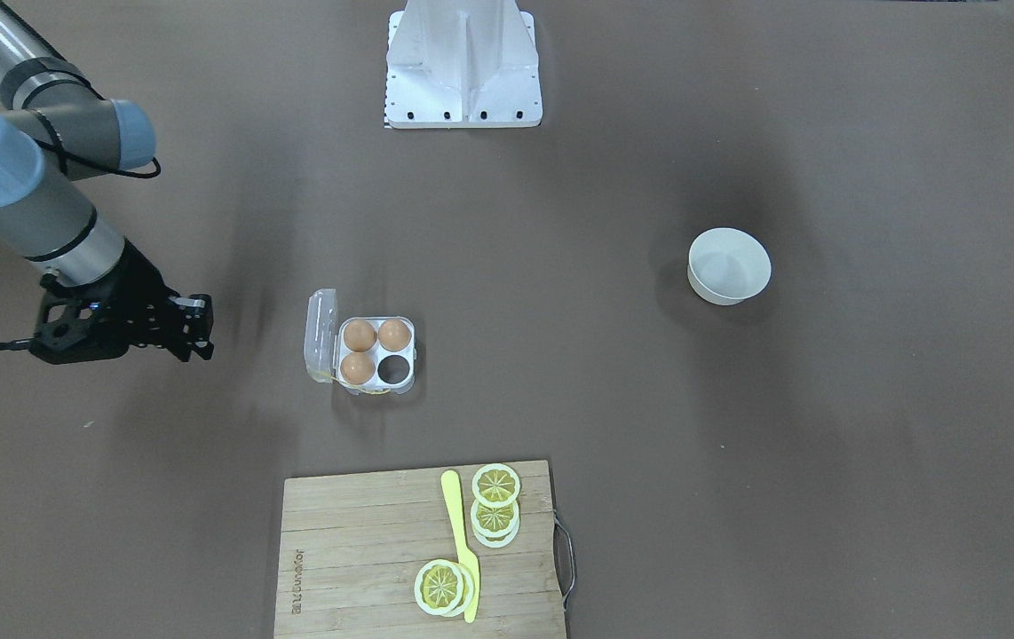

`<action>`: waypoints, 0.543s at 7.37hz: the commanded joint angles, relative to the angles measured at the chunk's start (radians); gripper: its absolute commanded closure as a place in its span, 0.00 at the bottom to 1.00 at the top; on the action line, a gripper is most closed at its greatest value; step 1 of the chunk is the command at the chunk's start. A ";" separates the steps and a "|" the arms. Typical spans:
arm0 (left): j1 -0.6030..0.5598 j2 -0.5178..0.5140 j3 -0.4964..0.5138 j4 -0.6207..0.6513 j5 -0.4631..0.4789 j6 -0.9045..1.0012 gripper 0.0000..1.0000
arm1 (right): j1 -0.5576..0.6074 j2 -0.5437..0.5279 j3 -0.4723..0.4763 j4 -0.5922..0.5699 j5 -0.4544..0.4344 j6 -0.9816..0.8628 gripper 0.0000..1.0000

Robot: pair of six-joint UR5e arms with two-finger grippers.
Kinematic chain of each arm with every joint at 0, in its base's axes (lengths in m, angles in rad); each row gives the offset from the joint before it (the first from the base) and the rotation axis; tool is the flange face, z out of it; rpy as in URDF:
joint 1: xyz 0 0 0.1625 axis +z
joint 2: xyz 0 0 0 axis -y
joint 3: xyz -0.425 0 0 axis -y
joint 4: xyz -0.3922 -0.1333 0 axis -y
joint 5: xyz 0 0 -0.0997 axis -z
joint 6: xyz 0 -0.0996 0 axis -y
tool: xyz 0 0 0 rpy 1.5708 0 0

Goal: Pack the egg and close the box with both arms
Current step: 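Move the right gripper toward the raised clear lid of the egg box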

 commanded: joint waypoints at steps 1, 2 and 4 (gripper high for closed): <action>-0.006 0.017 -0.003 0.000 -0.002 0.002 0.02 | -0.070 0.079 -0.020 -0.007 -0.037 0.086 1.00; -0.006 0.017 -0.001 0.000 -0.002 0.002 0.02 | -0.076 0.099 -0.021 -0.008 -0.039 0.089 1.00; -0.006 0.015 -0.001 0.000 -0.002 0.002 0.02 | -0.096 0.181 -0.053 -0.012 -0.048 0.178 1.00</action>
